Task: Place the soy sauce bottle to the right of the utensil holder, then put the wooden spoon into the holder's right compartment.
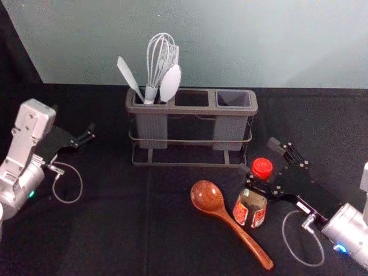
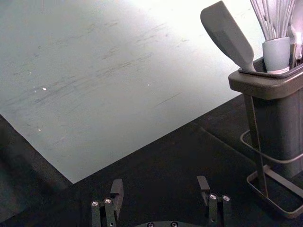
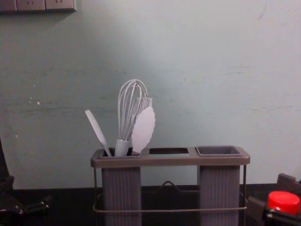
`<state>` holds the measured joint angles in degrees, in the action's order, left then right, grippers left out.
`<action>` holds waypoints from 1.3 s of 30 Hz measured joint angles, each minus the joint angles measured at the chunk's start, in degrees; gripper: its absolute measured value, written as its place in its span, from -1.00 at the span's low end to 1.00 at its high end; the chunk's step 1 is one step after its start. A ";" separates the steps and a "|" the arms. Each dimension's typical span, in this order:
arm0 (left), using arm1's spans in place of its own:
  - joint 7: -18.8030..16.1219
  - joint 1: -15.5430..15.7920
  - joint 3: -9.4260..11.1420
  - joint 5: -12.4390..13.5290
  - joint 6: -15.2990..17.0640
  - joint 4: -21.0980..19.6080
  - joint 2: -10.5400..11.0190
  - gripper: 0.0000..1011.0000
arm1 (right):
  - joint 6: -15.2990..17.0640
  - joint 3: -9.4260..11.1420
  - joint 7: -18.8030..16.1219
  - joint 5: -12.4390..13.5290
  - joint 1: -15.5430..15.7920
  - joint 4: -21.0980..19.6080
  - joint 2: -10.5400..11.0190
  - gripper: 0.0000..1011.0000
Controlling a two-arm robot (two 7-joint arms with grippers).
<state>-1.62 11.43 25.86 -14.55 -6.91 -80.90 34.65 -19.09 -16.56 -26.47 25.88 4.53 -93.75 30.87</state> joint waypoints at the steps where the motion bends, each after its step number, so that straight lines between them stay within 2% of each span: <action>1: 0.00 0.00 0.00 0.00 0.00 0.00 0.00 1.00 | 0.17 0.01 -0.08 0.00 -0.03 0.00 -0.12 0.98; 7: 0.00 0.00 0.00 0.00 0.00 0.00 0.00 1.00 | 1.49 0.26 -0.47 -0.27 -0.14 -0.22 -0.69 0.98; 27: 0.00 0.00 0.00 0.00 0.00 0.00 0.00 1.00 | 1.34 0.28 -0.50 -0.29 -0.20 0.00 -0.77 0.98; 35: 0.00 0.00 0.00 0.00 0.00 0.00 0.00 1.00 | 4.68 1.17 -1.64 1.25 0.23 -0.19 -1.64 0.98; 39: 0.00 0.00 0.00 0.00 0.00 0.00 0.00 1.00 | 4.89 1.56 -2.16 1.44 0.66 -0.90 -2.01 0.87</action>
<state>-1.62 11.43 25.86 -14.55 -6.91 -80.90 34.64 -14.20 -15.00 -28.63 27.32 5.18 -94.65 28.86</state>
